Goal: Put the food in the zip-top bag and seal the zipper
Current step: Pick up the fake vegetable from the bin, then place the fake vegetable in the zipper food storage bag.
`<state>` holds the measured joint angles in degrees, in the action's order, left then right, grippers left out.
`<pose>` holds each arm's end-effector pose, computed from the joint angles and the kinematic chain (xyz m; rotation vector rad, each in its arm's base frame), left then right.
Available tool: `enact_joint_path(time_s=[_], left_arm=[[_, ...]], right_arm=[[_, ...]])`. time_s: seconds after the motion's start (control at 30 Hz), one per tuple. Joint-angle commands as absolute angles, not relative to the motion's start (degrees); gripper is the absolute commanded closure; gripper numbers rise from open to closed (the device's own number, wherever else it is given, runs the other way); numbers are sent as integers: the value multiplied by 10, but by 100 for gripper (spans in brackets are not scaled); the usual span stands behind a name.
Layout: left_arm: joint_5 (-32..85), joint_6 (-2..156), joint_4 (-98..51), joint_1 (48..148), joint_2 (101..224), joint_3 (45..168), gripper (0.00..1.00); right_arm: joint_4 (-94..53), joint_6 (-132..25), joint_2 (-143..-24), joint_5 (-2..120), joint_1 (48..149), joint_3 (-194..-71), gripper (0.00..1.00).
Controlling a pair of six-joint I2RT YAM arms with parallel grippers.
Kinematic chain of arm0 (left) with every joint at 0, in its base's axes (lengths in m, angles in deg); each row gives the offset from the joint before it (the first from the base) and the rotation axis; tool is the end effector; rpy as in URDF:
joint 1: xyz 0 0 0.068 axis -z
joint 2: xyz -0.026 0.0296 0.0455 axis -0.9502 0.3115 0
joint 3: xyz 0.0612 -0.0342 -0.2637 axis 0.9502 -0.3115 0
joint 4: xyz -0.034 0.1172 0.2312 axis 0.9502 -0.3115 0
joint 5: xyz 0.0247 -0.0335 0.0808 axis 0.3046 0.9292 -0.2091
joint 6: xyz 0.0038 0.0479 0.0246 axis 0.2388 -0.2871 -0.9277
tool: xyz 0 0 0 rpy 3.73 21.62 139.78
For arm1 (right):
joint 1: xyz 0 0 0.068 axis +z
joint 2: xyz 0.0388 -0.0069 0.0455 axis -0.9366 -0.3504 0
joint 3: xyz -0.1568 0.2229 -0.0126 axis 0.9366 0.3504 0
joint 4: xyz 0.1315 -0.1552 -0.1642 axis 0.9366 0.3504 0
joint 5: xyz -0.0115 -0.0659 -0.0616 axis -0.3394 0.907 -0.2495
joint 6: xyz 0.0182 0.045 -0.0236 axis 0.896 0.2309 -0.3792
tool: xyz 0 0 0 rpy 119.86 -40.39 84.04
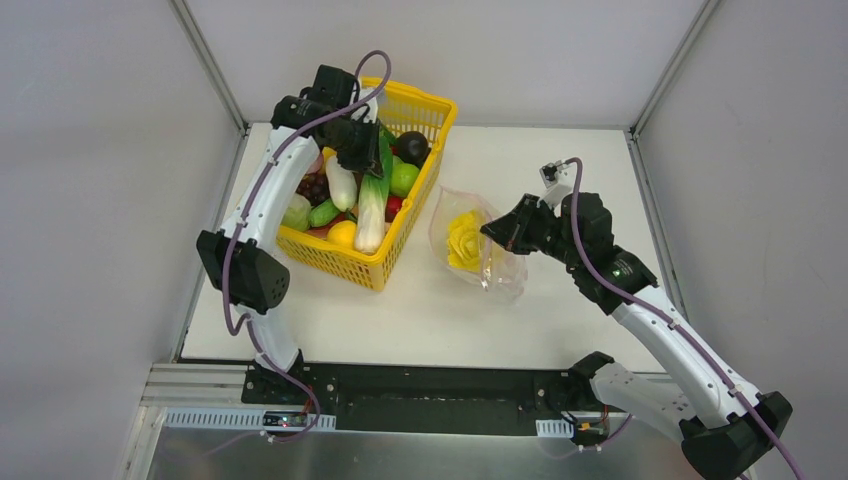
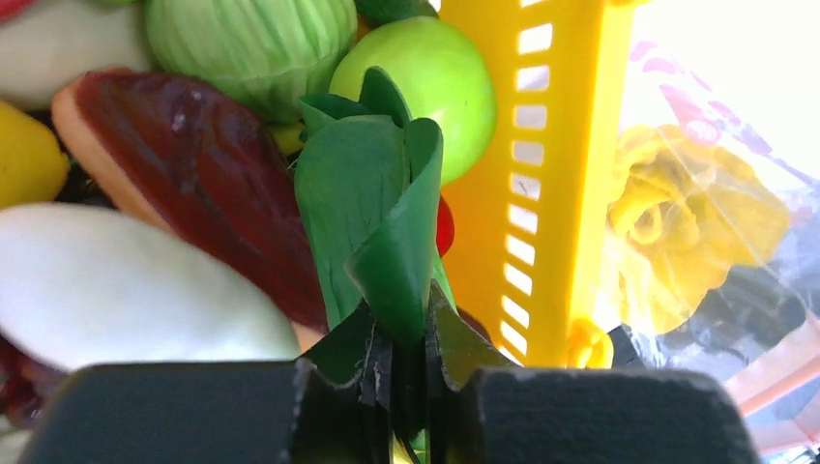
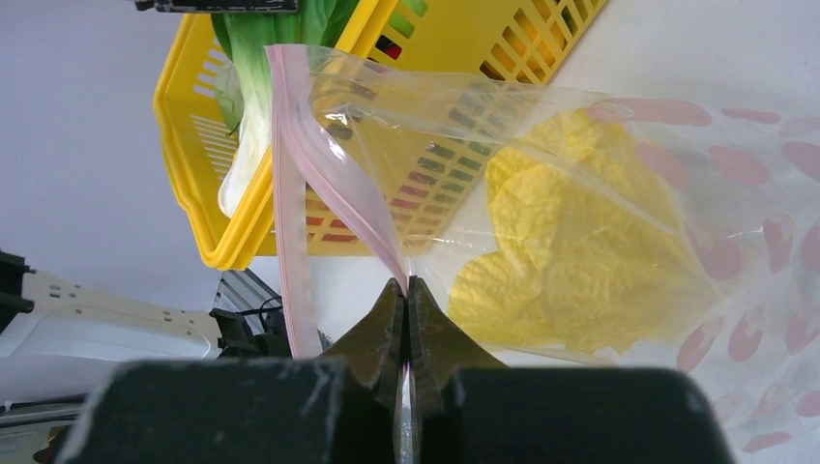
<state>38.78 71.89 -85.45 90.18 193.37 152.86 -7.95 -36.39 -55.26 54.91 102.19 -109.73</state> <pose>0.3689 -0.1352 0.3974 0.4137 2.3995 -0.6269 0.1729 0.1200 0.3586 -0.3041 1.8608 0.8793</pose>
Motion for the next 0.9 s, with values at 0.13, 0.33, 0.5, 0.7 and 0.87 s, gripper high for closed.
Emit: enact_joint_path(time_s=[0.13, 0.33, 0.5, 0.7, 0.87], left_arm=[[339, 798, -595, 904, 1672, 1321, 100], [290, 900, -364, 903, 1507, 1149, 100], [285, 986, -230, 905, 1436, 1065, 100], [254, 1025, -144, 945, 1388, 1009, 100], [190, 1010, -112, 1030, 1385, 983, 100]], right_arm=[[-87, -372, -551, 564, 1019, -1111, 100], [-116, -352, -539, 578, 1019, -1096, 100], [-140, -325, -539, 581, 1019, -1088, 100], [-155, -311, -538, 578, 1019, -1086, 100], [-169, -295, -536, 582, 1018, -1083, 100]])
